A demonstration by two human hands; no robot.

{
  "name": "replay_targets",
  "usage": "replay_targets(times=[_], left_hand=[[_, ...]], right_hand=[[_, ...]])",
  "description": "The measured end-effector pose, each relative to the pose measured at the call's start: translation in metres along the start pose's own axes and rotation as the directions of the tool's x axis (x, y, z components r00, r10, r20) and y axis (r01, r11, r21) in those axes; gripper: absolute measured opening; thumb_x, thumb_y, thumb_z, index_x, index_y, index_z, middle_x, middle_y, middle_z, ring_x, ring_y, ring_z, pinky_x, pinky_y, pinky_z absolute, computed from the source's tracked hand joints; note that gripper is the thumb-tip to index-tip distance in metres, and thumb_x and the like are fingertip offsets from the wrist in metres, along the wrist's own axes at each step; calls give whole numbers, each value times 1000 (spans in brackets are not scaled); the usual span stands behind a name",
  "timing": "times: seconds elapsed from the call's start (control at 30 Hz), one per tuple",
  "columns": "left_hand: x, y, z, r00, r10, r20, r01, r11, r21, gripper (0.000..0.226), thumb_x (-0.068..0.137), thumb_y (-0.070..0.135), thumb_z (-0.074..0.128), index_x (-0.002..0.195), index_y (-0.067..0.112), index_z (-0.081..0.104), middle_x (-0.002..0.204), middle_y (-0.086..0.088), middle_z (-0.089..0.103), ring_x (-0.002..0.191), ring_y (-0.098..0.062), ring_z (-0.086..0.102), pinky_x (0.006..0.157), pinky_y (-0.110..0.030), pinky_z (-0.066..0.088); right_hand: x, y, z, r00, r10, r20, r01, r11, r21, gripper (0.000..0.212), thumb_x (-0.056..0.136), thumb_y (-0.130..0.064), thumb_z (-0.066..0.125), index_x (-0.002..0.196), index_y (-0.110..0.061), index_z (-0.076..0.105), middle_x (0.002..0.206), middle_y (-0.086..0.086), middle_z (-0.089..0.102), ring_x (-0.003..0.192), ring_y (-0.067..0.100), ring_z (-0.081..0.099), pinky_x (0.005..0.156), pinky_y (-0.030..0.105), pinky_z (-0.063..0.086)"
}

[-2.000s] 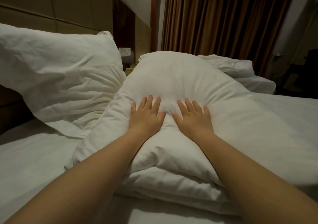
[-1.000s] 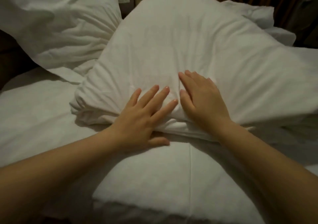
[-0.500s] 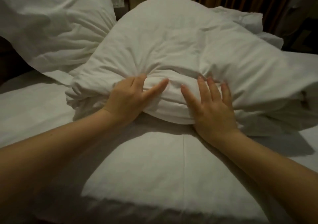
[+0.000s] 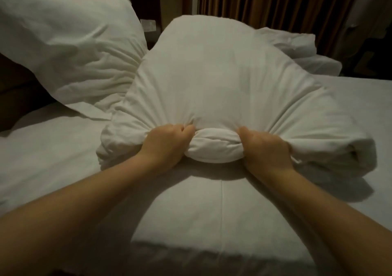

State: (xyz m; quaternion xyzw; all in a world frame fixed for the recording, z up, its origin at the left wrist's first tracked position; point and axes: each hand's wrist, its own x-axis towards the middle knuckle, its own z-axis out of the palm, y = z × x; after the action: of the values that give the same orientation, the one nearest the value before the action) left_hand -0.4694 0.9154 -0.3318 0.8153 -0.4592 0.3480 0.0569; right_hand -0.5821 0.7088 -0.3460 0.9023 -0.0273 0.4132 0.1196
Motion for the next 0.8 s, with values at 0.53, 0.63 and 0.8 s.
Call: replay_targets(times=[0.53,0.63,0.8], left_hand=[[29,6,-81,814,-31,581,121,986,-117,22,90,11,54,112,9,52,95,-15,65,83,-36,64,58,-36,34],[12,13,-117,822,15,569,99,981,-170,37,48,6,87,75,7,61,52,-10,55,38,-29,53,35,-25,29],[-25,32,-147,685,59,726,126,972,-198,43,38,4,86,73,7,62,54,-9,52,41,-28,49,36,-27,36]], right_hand=[[48,-9,-93,582,109,806,-150,988,-25,29,98,-25,43,126,-19,42,110,8,65,100,34,63,78,39,47],[36,-21,-132,598,51,800,-108,994,17,39,79,-13,68,117,-9,59,82,12,68,71,35,67,56,38,51],[12,-45,-164,514,26,857,-121,992,42,54,30,-3,89,80,-6,68,55,9,56,41,29,54,35,28,40]])
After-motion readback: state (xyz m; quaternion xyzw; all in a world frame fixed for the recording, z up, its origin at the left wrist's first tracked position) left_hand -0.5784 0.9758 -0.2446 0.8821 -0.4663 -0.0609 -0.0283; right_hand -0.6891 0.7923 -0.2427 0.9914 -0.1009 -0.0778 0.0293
